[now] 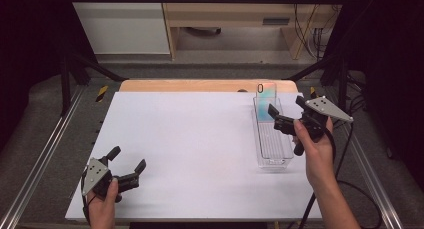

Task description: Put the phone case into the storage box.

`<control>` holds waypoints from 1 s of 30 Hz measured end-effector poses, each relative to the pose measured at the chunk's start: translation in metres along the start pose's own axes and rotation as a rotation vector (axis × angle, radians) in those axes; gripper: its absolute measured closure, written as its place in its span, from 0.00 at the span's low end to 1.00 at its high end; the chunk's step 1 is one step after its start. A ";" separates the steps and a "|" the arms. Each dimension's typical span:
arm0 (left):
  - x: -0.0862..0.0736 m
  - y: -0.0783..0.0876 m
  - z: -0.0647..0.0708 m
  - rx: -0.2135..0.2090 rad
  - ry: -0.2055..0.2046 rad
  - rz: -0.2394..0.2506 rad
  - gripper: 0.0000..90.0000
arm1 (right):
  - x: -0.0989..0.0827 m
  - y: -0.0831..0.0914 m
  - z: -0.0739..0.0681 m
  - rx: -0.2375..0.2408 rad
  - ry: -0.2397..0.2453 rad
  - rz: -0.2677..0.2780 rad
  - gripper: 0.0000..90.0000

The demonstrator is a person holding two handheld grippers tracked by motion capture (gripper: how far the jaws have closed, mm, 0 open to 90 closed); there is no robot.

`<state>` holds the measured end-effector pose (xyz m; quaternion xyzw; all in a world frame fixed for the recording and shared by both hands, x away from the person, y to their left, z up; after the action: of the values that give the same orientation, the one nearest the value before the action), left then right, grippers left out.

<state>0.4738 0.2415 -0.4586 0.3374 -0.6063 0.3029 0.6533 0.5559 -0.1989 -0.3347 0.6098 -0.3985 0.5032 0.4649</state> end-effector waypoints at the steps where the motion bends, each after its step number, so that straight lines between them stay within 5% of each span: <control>1: 0.001 0.000 0.001 -0.003 0.000 0.001 0.01 | 0.000 0.001 0.001 -0.003 0.002 0.006 0.04; 15: 0.006 0.006 -0.002 -0.005 -0.018 -0.022 0.01 | -0.015 0.022 0.024 -0.002 -0.007 0.032 0.04; 30: 0.008 0.023 -0.013 0.012 0.022 0.027 0.01 | -0.032 0.043 0.044 -0.013 0.003 0.034 0.04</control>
<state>0.4635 0.2652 -0.4492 0.3298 -0.6019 0.3190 0.6536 0.5196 -0.2522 -0.3618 0.5992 -0.4113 0.5092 0.4609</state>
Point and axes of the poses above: each handheld gripper's, and its own axes: y roughly backward along the jaws, x roughly out of its top, z roughly to its right, the point moved 9 cm from there along -y, roughly forward along the jaws, and after that the axes turned 8 degrees about -x, right-handed, at the moved point
